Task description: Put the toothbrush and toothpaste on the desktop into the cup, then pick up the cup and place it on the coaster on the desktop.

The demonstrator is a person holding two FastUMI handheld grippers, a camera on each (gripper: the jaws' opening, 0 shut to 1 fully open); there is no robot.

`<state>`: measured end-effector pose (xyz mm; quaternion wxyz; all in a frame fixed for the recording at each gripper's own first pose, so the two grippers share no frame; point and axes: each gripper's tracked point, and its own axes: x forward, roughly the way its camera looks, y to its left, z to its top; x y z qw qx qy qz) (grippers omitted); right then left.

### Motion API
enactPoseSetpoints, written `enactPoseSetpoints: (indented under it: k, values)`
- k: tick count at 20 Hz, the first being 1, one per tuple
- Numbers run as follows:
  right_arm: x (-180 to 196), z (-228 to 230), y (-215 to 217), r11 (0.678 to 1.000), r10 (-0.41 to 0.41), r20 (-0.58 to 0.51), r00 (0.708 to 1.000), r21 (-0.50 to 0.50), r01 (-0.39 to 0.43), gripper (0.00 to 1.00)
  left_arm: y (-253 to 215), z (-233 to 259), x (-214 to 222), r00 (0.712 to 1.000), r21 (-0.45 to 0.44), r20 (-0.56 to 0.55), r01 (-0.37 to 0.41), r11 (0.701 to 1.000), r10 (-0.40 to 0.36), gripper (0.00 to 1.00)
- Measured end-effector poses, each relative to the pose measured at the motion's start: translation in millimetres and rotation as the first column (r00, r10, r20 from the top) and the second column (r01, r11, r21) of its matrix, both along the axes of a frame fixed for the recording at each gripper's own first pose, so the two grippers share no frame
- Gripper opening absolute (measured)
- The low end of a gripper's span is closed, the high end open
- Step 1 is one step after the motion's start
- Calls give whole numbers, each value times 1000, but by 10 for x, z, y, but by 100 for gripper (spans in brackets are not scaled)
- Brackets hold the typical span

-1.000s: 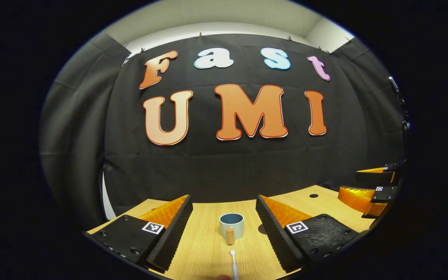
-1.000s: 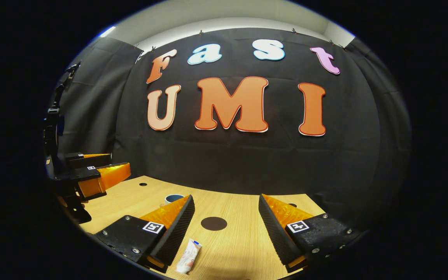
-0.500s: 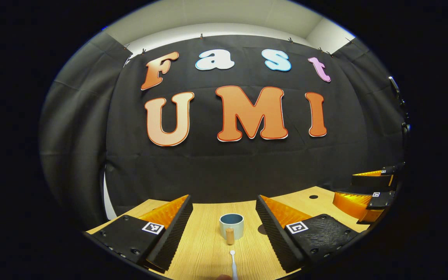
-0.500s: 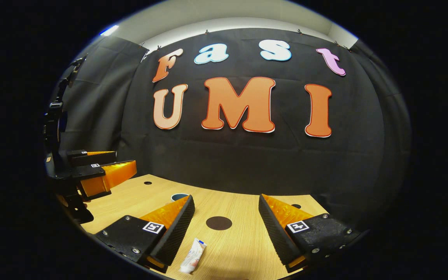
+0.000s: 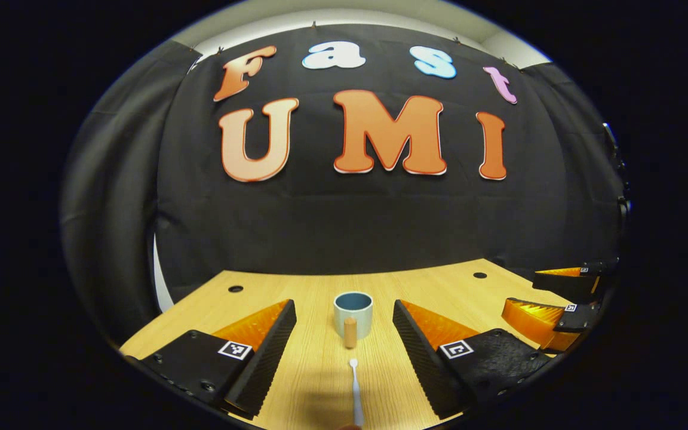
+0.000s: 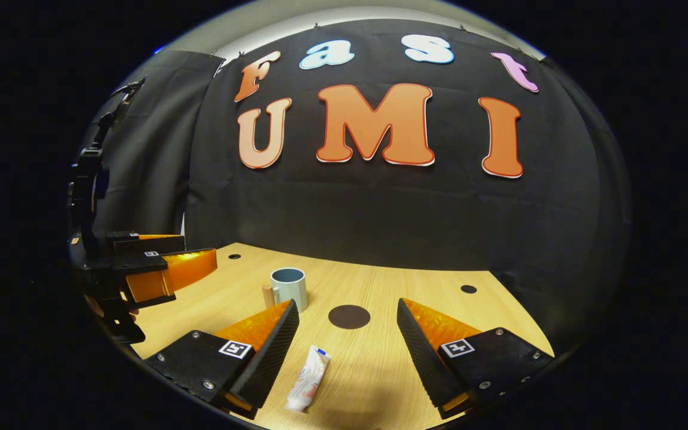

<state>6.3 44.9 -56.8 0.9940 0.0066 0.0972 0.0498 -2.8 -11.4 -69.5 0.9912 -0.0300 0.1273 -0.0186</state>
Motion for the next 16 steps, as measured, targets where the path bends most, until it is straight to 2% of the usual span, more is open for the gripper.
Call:
enactPoseSetpoints:
  k: [7,14,16]
  values:
    - [63,-515,110,998,28,-165,986,52,-20,96,-34,-608,-8,977,-37,-209,27,999,-34,99]
    - [115,-1125,292,998,60,-325,944,30,-53,95,-72,-1266,-38,926,-41,-374,45,998,-57,99]
    - [129,-1278,320,998,57,-365,929,12,-57,90,-66,-1357,-65,913,-52,-404,40,998,-58,99]
